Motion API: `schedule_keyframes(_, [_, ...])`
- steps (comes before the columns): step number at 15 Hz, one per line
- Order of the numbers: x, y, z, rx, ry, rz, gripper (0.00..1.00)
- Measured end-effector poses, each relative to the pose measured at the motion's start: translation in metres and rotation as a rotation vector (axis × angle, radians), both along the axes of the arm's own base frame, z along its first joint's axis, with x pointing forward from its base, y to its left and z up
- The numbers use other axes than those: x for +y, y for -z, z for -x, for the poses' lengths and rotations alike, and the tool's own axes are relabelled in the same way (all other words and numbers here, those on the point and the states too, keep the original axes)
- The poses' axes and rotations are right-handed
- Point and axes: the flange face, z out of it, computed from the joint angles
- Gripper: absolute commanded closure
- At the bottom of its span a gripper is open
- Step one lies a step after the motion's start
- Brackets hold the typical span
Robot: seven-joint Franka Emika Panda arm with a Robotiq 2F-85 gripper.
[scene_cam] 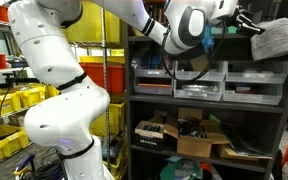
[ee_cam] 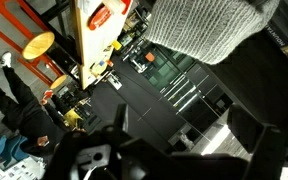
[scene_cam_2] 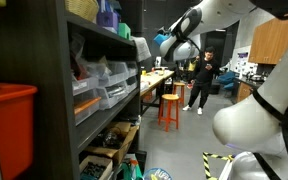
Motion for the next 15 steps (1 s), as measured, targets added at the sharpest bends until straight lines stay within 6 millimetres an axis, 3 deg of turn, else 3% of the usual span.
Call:
schedule_keyframes(7, [0.008, 0.001, -0.006, 0.022, -0.001, 0.042, 0.00])
schedule_keyframes(15, [0.017, 0.028, -0.032, 0.223, 0.024, 0.009, 0.00])
